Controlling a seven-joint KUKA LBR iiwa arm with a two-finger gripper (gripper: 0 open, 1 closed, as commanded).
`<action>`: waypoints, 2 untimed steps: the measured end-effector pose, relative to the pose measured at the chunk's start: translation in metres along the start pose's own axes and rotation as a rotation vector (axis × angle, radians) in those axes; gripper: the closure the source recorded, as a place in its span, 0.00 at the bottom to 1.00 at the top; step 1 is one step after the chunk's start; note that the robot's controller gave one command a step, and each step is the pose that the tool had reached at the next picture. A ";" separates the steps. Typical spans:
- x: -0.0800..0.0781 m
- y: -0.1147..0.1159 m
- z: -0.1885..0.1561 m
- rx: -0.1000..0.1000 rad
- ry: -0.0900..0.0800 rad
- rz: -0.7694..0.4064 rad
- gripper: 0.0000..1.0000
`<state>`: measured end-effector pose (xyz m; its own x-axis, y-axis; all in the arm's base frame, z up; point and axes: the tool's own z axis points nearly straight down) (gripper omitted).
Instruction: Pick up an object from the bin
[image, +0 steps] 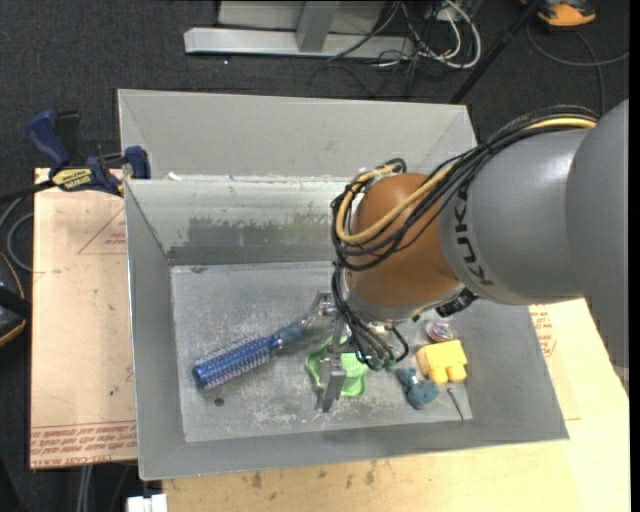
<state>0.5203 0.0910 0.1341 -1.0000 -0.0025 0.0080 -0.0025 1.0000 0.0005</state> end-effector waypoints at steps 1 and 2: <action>-0.048 0.037 0.057 -0.003 -0.014 0.007 0.00; -0.048 0.035 0.053 -0.003 -0.015 0.012 1.00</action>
Offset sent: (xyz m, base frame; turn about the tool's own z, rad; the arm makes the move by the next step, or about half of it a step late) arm 0.0458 0.0339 -0.0550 0.0108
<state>0.5679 0.1259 0.0803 -0.9999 0.0090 -0.0070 0.0090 1.0000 0.0031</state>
